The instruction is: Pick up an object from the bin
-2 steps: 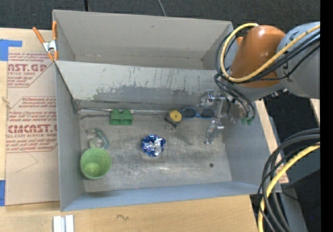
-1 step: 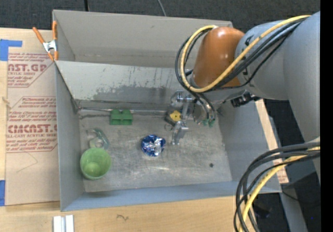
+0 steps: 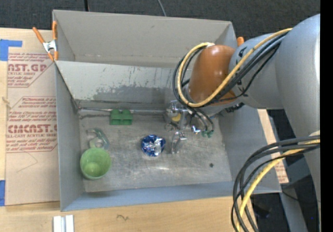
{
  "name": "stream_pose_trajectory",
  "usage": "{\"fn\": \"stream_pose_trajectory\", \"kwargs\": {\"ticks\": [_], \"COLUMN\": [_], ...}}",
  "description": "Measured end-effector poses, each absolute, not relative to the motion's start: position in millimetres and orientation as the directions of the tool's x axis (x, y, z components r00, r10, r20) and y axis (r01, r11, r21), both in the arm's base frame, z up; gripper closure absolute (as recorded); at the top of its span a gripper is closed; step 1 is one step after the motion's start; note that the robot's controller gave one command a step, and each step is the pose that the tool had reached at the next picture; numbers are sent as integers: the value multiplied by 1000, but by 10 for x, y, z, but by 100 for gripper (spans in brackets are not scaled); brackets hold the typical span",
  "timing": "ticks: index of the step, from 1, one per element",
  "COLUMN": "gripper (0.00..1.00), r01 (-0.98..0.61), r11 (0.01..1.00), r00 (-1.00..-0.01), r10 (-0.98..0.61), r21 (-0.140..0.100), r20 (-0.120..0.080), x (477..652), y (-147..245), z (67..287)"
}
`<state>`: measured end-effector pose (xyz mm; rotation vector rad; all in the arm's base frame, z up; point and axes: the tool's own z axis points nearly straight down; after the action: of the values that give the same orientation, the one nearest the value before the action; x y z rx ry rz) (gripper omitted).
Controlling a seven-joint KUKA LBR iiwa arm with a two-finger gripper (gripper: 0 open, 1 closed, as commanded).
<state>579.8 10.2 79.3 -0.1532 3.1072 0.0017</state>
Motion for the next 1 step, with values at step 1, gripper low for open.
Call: {"fn": "stream_pose_trajectory", "kwargs": {"ticks": [1], "gripper": [0], "r01": [-166], "r11": [986], "r00": [-986], "r10": [-166], "r21": [1], "r20": [-10], "x": [5278], "y": [946], "z": [737]}}
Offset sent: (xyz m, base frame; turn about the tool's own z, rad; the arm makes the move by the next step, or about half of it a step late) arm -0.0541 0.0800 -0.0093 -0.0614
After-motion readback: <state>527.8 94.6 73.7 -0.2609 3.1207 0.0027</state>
